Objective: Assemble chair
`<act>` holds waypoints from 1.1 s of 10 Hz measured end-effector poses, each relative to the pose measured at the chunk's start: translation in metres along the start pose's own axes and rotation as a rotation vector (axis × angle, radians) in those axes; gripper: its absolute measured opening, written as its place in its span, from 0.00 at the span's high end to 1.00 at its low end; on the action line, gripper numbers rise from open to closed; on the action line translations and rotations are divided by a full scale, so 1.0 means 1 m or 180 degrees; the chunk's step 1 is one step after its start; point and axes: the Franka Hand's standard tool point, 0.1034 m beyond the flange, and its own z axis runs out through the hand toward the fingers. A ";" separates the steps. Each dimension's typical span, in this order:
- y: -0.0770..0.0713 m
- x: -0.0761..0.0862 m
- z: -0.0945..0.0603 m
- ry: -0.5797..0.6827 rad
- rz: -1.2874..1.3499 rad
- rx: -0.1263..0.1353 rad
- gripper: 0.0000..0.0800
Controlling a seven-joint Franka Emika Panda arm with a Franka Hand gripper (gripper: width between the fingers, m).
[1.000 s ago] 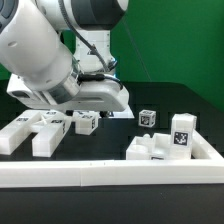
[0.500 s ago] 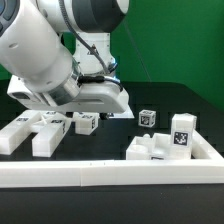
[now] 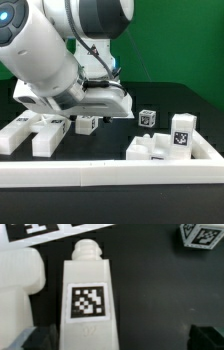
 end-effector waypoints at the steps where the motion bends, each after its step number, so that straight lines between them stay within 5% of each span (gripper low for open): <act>1: -0.001 -0.001 0.002 -0.0011 -0.0004 -0.0002 0.19; 11: 0.012 -0.003 0.017 -0.0070 -0.0080 0.0013 0.19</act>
Offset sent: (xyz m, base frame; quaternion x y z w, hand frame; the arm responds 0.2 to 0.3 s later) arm -0.0144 -0.0017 -0.0074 0.0004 0.0037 -0.0099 0.9999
